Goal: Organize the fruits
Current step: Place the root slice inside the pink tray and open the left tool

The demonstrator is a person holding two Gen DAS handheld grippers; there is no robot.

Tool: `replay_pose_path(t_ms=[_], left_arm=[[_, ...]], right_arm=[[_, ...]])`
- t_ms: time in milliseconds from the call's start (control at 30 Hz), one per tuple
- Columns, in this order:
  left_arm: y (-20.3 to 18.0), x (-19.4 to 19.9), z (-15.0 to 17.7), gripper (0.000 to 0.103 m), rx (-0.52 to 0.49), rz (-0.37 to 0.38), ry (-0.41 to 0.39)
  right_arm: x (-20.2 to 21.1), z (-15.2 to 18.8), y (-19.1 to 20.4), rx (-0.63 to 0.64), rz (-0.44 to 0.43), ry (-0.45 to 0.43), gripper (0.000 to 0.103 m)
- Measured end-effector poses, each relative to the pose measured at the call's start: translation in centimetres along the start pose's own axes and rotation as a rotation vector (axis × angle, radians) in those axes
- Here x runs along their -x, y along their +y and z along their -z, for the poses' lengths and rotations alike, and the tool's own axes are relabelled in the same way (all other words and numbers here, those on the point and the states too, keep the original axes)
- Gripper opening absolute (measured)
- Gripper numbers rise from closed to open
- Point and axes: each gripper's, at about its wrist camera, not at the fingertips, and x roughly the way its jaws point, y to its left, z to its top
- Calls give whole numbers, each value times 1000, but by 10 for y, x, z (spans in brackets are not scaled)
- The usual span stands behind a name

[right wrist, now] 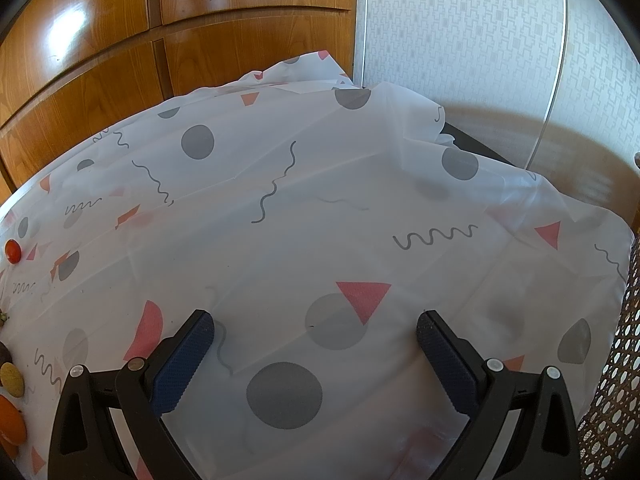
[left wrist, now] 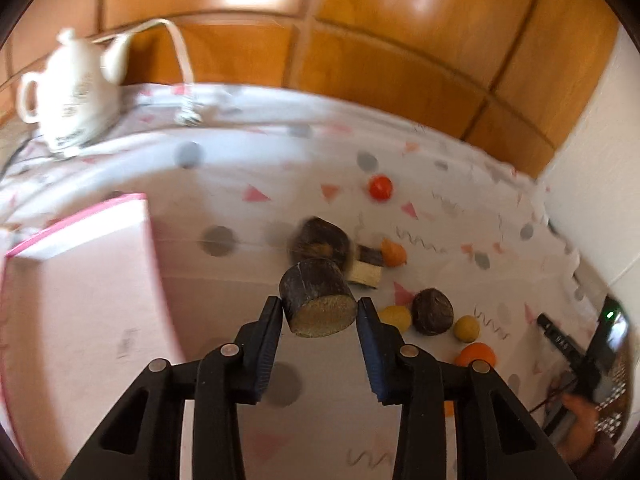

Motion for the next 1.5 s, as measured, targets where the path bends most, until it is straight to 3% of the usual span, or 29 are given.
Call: replay_pose_path(t_ms=[233,467,600,800,933,1500], left_arm=[[70,44,12,38,145,-102,-62],[136,46,31,38,258,-272,-43],[158,43,40,38,309,-330,-40],[155,48,52,41,321,-342,-70],[151,49,56,56,324,-335,-79],[124,93,84,81,317,-297,-139]], right_arm=[[-1,-2,-1,1,0,2,103],[-3,-3,-1,0,-3,9,103],[-5,-4,0,3,1,14,103],[-4,0,0,-1,-5,5,103],[-3,1,2,4,-2,4,103],[-1,2,6,25,3,20,101]])
